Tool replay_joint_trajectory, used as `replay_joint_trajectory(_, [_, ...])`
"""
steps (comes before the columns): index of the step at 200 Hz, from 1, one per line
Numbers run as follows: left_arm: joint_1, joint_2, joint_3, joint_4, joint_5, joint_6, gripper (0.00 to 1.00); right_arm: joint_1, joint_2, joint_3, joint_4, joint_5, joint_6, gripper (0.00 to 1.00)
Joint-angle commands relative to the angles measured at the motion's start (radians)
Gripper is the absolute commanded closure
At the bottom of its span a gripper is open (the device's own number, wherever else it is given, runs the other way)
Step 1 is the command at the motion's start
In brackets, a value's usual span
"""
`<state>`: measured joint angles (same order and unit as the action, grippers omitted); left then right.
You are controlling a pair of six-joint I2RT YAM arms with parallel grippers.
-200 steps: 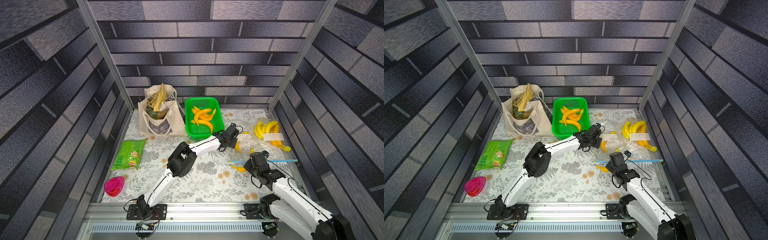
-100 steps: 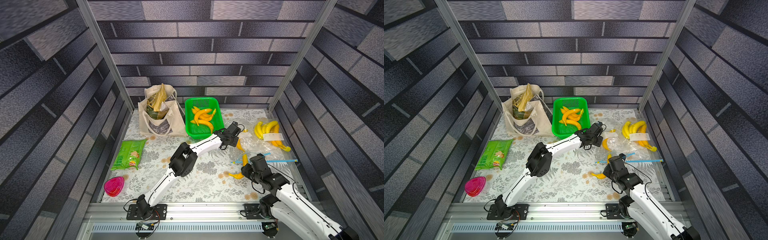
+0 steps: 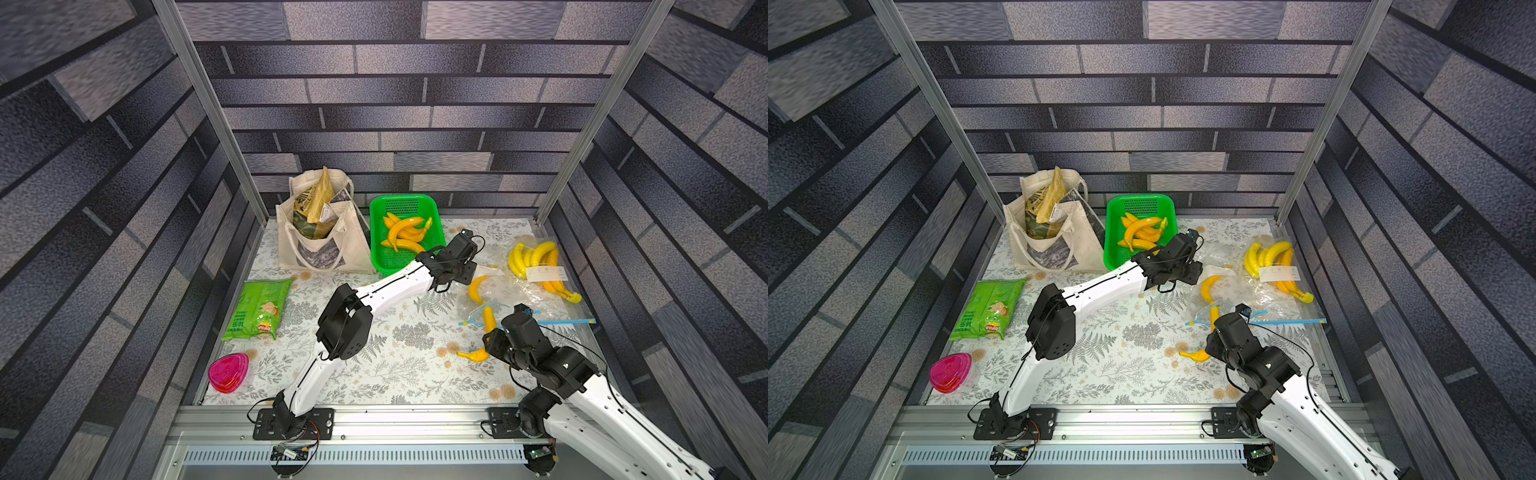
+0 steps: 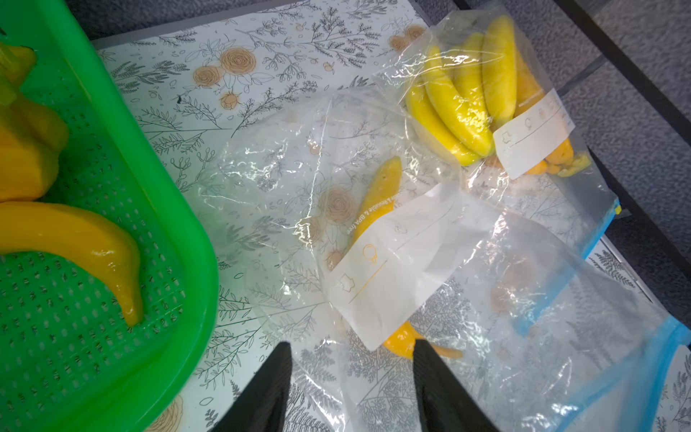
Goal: Open the zip-top bag and take out the banana
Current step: Place the banana in the basket.
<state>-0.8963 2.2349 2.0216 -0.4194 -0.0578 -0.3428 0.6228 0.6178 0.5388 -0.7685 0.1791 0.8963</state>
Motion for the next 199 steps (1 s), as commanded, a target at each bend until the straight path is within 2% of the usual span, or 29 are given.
replay_joint_trajectory(1, [0.016, -0.035, -0.059, 0.004, -0.021, 0.010, 0.43, 0.008, 0.023, 0.013, 0.003, -0.075, -0.026, 0.63])
replay_joint_trajectory(17, [0.014, -0.059, -0.095, 0.025, -0.025, 0.011, 0.40, 0.017, 0.039, -0.015, 0.054, -0.110, -0.025, 0.63])
replay_joint_trajectory(68, [-0.008, -0.047, -0.157, 0.043, -0.021, -0.003, 0.38, 0.028, 0.049, -0.127, 0.068, -0.067, 0.019, 0.64])
replay_joint_trajectory(175, [-0.039, -0.062, -0.280, 0.141, -0.024, -0.016, 0.36, 0.159, 0.032, 0.041, -0.348, -0.015, 0.098, 0.67])
replay_joint_trajectory(199, [-0.039, -0.094, -0.318, 0.160, -0.036, -0.008, 0.35, 0.176, 0.046, 0.077, -0.365, -0.063, 0.064, 0.67])
